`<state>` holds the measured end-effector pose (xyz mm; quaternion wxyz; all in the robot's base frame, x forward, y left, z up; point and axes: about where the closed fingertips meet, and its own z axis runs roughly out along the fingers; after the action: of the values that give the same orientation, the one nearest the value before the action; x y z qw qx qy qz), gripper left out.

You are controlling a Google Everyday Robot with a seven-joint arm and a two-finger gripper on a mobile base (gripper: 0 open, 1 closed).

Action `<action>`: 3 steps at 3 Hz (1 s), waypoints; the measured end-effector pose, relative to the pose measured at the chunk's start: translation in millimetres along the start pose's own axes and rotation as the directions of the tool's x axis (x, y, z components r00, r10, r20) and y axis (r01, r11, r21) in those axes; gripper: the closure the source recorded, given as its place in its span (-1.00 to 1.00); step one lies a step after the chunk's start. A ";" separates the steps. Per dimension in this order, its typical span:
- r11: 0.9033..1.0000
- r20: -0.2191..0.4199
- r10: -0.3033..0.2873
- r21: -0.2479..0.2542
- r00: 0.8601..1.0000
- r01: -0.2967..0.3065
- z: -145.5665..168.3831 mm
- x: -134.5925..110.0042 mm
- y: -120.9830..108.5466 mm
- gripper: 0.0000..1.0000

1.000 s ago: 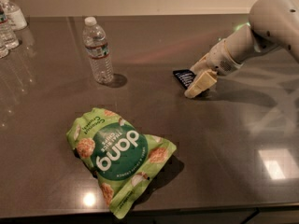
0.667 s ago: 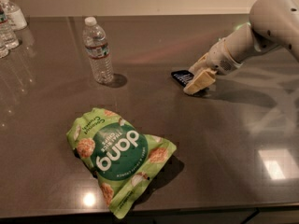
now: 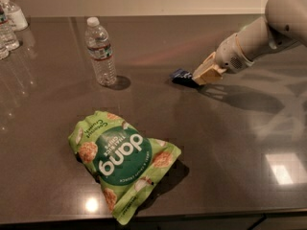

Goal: Pick rxbar blueberry

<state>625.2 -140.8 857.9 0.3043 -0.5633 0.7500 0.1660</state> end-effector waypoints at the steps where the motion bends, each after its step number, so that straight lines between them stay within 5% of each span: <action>1: 1.000 0.033 -0.013 0.007 0.999 0.013 -14.1 -15.8 4.0 1.00; 3: 0.998 0.112 -0.056 0.030 0.992 0.053 -47.9 -55.5 7.4 1.00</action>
Offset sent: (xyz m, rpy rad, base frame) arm -0.0113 0.0117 0.0763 0.0932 -0.0947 0.0266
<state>615.3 -125.6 929.3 0.3582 -0.5691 0.7182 0.1789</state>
